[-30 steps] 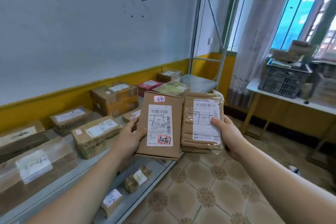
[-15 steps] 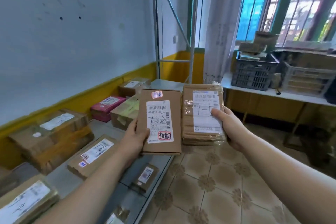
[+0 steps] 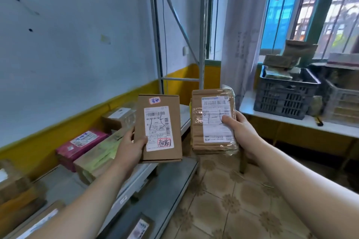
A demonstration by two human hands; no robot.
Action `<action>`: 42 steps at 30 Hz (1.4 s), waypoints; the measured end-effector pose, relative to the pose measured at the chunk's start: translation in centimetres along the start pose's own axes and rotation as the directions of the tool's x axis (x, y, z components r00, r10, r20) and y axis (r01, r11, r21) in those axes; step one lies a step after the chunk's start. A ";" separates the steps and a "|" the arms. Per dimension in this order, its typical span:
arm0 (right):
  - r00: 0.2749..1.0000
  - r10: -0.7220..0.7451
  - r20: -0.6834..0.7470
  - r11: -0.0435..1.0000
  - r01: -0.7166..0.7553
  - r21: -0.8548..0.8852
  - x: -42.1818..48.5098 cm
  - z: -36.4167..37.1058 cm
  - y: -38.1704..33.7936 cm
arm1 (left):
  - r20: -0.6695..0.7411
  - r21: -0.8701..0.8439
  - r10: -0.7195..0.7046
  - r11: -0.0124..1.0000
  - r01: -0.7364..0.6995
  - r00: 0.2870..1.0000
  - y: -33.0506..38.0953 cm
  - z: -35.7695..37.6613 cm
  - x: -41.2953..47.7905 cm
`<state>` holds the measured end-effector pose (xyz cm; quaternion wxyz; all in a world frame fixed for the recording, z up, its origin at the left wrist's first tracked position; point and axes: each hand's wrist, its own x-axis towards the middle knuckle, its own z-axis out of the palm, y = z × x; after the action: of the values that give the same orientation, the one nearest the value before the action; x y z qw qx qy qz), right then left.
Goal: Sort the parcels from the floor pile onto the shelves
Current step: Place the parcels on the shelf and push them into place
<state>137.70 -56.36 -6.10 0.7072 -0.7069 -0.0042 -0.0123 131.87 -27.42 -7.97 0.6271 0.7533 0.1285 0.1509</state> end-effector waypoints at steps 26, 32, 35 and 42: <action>0.911 0.200 0.360 0.979 -0.172 -0.108 45.7 7.6 8.0 | -0.366 0.069 -0.163 0.977 0.201 0.916 -5.6 12.4 35.0; 0.806 0.276 0.524 0.959 -0.197 -0.203 52.3 7.6 10.3 | -0.540 0.041 -0.260 0.942 0.333 0.801 -8.3 16.6 33.9; 0.771 0.325 0.548 0.941 -0.209 -0.265 54.0 8.7 12.0 | -0.572 -0.013 -0.378 0.891 0.453 0.728 -9.9 17.6 32.4; 0.700 0.471 0.537 0.877 -0.307 -0.369 55.3 12.3 15.6 | -0.553 0.003 -0.506 0.793 0.609 0.662 -13.3 17.6 31.5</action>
<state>193.54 -44.69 -20.44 0.5576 -0.7401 -0.0804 0.3672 167.69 -28.85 -21.93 0.5089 0.6614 0.5337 0.1373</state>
